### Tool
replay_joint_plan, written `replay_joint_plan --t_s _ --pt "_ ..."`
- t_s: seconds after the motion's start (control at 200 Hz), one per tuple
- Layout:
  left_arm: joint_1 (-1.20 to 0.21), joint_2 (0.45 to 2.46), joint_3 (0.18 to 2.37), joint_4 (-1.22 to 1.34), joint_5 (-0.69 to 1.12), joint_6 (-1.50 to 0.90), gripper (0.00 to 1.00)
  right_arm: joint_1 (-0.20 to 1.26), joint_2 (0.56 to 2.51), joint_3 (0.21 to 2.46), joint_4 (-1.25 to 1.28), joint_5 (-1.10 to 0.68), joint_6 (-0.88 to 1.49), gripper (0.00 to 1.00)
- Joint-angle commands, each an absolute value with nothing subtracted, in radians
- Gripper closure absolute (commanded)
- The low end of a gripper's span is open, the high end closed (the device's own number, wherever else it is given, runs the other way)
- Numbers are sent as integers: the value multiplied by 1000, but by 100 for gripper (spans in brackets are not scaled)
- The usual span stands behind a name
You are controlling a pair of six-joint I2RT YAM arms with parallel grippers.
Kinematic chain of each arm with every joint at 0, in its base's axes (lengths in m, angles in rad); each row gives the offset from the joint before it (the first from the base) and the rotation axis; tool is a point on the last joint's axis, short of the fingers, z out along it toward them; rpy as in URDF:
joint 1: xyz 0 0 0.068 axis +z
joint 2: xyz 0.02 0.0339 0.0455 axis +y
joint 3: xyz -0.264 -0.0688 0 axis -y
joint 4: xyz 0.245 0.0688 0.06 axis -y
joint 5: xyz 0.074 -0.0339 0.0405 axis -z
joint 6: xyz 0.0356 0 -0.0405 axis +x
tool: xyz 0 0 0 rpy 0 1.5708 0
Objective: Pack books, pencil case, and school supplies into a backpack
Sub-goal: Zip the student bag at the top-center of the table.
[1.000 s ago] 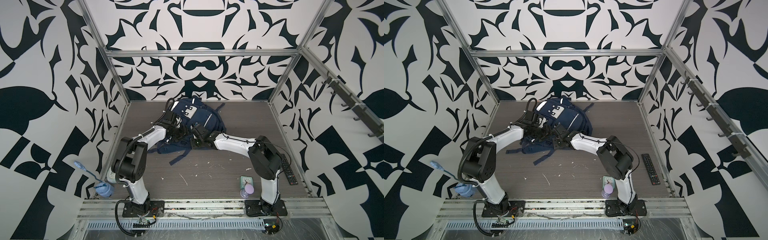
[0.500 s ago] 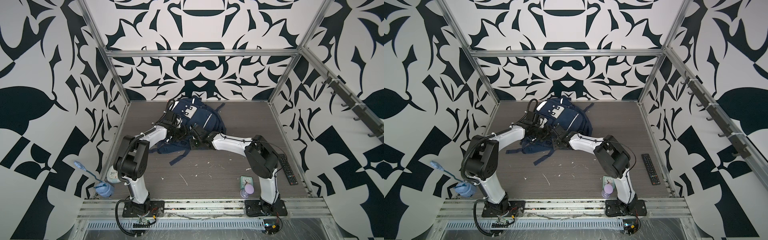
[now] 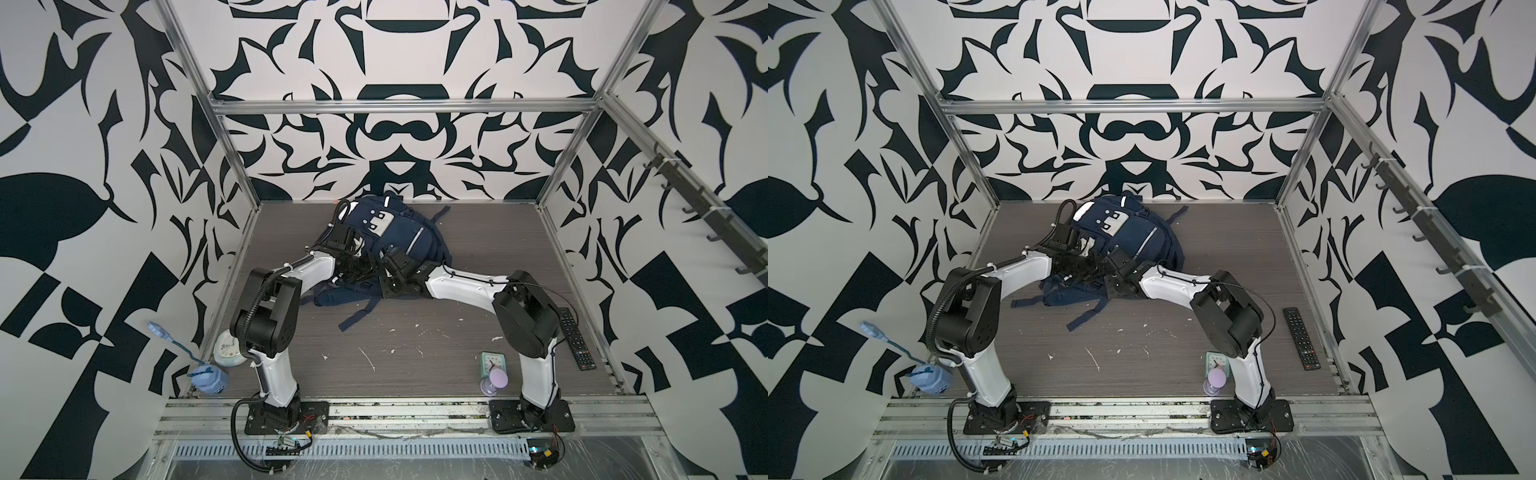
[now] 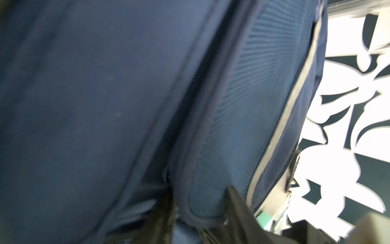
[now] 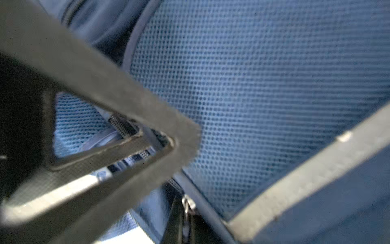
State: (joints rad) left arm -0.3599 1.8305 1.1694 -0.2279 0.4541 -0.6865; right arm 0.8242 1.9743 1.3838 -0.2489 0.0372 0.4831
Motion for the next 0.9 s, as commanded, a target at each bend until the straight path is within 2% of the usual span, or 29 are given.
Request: replay_joint_plan --t_s 0.0,0.225,0.385,0.645,0.895 --pt "-355 1844 1176 -232 449 -686 70 822 1884 1367 -262 1 466 100" --pt "-356 1853 1219 -252 437 -686 92 821 1840 1324 -300 -9 463 100" --pt "-355 1859 1239 -258 434 -686 100 821 1795 1255 -289 14 470 100" --pt "-350 1851 1232 -281 393 -666 100 792 1704 1189 -335 67 445 100" --pt "-310 1812 1200 -285 370 -652 100 654 1622 1111 -367 54 407 100"
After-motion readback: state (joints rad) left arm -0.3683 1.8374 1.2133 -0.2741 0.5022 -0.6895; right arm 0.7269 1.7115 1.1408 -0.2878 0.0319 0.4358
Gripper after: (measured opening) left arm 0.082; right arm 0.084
